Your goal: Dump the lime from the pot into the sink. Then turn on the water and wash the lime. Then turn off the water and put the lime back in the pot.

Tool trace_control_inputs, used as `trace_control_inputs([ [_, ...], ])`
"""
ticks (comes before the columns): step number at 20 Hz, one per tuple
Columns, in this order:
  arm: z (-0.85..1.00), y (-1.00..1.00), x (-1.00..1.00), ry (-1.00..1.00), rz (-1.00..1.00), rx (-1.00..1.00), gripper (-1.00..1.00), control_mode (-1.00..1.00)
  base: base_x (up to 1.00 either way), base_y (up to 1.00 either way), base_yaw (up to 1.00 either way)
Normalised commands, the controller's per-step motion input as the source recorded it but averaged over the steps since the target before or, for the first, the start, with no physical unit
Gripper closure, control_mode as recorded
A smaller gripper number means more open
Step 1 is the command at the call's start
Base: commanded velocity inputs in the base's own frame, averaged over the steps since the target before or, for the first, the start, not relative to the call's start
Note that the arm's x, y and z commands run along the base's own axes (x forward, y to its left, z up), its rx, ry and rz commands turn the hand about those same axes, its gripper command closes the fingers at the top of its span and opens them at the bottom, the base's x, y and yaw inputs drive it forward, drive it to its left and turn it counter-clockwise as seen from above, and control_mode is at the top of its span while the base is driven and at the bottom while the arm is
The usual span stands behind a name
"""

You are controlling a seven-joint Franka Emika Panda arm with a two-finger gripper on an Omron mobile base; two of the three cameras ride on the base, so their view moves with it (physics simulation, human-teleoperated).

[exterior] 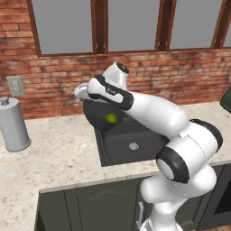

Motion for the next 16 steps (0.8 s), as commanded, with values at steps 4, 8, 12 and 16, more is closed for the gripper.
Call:
trace_control_inputs([
  [4,0.12,-0.21,0.45,0.00,0.06,0.20,1.00,-1.00,0.00,0.00,0.00],
  [8,0.05,-0.17,0.47,0.00,0.06,0.17,1.00,-1.00,0.00,0.00,0.00],
  [12,0.03,-0.15,0.39,0.00,0.05,0.14,1.00,-1.00,0.00,0.00,0.00],
  [16,0.06,-0.20,0.23,0.00,0.05,0.12,1.00,-1.00,0.00,0.00,0.00],
])
